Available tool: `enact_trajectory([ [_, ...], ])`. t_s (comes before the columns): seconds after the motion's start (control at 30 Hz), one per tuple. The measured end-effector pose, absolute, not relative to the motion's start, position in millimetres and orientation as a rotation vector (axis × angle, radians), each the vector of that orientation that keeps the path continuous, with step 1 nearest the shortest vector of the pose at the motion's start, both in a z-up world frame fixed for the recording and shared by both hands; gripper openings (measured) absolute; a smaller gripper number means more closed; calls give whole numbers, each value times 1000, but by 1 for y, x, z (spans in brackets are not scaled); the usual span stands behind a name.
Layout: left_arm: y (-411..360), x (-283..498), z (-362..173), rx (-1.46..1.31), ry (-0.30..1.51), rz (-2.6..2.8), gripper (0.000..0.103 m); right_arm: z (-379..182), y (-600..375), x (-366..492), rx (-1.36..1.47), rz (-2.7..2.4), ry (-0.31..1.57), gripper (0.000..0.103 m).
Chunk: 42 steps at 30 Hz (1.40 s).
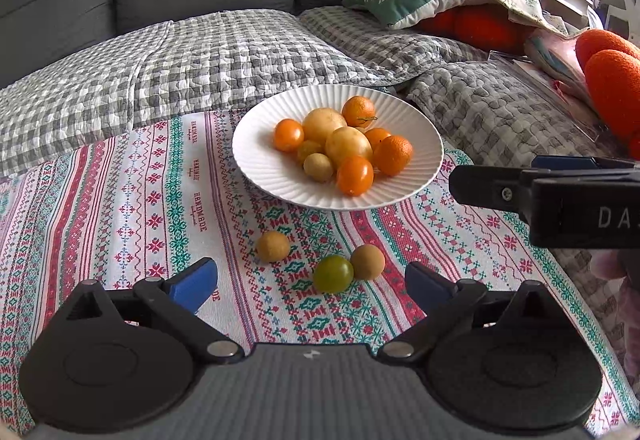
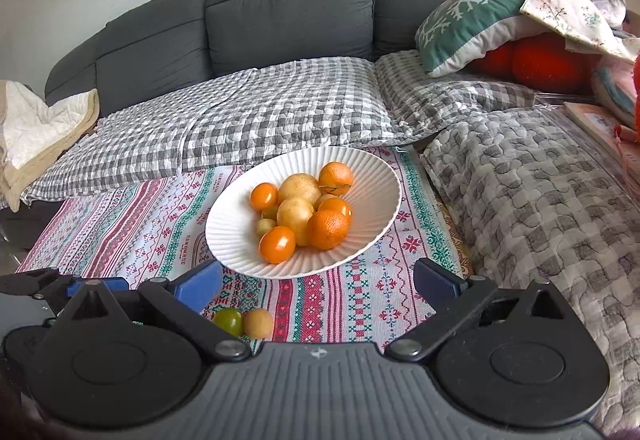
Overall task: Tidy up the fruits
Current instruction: 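Withdraw both tools from the plate toward the remaining fruit, then grasp a green tomato with the left tool while the right tool grasps a tan fruit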
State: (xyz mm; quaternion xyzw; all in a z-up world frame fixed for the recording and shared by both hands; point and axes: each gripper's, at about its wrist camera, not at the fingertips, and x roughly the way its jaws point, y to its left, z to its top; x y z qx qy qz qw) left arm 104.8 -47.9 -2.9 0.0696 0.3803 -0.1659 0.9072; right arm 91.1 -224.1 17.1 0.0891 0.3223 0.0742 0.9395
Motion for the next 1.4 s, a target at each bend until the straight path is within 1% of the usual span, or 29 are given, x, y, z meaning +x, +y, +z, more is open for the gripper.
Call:
enact_trajectory([
  [0.47, -19, 73, -15, 161, 795, -368, 97, 6, -218, 70, 77, 198, 689, 102],
  [0.77, 4, 54, -36, 196, 809, -385, 97, -11, -201, 60, -4, 265, 724, 102],
  [1.03, 23, 37, -58, 205, 774, -425, 97, -38, -186, 45, -97, 346, 752, 102],
  [1.2, 26, 34, -66, 205, 746, -459, 97, -57, -181, 43, -116, 362, 805, 103],
  [1.27, 24, 37, -66, 198, 738, -474, 97, -58, -181, 41, -120, 368, 773, 103],
  [1.4, 20, 42, -69, 179, 718, -488, 96, -58, -181, 48, -108, 360, 774, 103],
])
